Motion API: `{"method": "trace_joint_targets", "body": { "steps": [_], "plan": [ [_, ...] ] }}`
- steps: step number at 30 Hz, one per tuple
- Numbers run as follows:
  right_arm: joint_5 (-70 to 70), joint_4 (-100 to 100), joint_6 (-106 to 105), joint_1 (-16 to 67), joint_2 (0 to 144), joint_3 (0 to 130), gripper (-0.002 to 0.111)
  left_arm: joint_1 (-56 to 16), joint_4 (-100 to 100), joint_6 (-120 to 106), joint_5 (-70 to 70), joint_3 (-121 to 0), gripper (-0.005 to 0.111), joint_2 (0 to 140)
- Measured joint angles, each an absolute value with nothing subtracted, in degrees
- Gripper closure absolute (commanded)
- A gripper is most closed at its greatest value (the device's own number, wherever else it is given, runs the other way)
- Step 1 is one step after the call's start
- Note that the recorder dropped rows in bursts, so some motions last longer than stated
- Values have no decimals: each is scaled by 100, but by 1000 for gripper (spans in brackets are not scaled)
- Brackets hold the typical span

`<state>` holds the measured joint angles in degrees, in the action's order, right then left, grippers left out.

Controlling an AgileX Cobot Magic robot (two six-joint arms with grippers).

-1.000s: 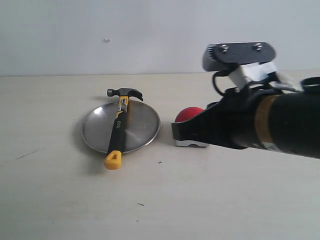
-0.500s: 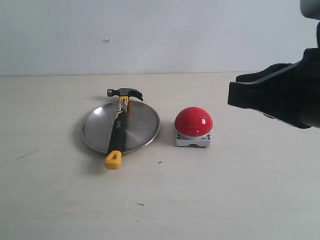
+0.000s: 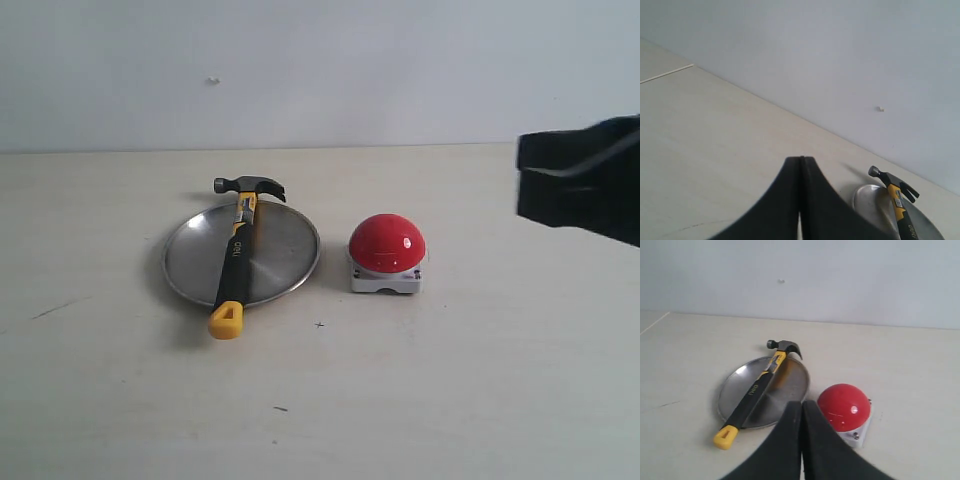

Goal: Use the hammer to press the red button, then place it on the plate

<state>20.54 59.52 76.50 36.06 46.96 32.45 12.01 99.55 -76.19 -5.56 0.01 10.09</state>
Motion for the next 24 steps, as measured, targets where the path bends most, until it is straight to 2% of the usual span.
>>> {"method": "trace_joint_targets", "body": {
  "steps": [3, 6, 10, 14, 24],
  "plan": [
    [1993, 5952, 7694, 3006, 4077, 2702, 108, 1201, 9955, -7619, -556, 1, 107, 1009],
    [1900, 5959, 7781, 1879, 2872, 1766, 108, 1201, 9955, -7619, -556, 1, 107, 1009],
    [1670, 6194, 7801, 942, 1720, 932, 108, 1201, 9955, -7619, -556, 1, 107, 1009],
    [1187, 6228, 7919, -8, 1111, 350, 108, 1201, 9955, -7619, -556, 1, 107, 1009],
    [668, 6377, 8157, -129, 1051, 49, 108, 1201, 9955, -7619, -556, 1, 107, 1009]
  ]
}}
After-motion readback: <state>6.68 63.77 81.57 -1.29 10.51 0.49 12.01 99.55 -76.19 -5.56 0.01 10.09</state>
